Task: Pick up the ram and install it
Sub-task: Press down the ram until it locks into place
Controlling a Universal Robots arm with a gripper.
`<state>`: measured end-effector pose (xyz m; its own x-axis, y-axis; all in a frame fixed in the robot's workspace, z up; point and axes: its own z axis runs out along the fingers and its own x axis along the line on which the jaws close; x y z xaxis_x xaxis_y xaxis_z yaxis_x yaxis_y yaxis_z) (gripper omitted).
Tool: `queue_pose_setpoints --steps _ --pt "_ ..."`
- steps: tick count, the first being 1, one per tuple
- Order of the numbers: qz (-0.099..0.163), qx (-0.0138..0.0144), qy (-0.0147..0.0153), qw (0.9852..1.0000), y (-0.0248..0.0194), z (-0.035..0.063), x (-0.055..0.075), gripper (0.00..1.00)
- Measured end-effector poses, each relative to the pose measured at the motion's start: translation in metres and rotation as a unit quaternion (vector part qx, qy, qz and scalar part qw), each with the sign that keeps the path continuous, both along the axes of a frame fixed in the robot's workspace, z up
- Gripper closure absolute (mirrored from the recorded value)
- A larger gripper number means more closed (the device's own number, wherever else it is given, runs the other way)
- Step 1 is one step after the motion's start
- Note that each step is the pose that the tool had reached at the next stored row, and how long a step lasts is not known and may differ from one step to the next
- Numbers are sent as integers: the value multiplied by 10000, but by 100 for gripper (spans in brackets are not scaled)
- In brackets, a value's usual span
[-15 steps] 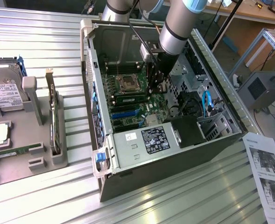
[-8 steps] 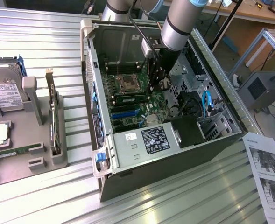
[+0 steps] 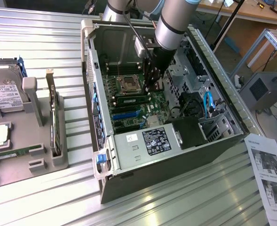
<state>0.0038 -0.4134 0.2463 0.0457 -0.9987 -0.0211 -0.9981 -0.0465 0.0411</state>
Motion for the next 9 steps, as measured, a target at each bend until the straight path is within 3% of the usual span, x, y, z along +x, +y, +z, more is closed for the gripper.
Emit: queue_pose_setpoints --steps 5,9 --pt "0 0 -2 10000 0 -37 -419 89" --pt "0 0 -2 10000 -2 -72 -442 89"
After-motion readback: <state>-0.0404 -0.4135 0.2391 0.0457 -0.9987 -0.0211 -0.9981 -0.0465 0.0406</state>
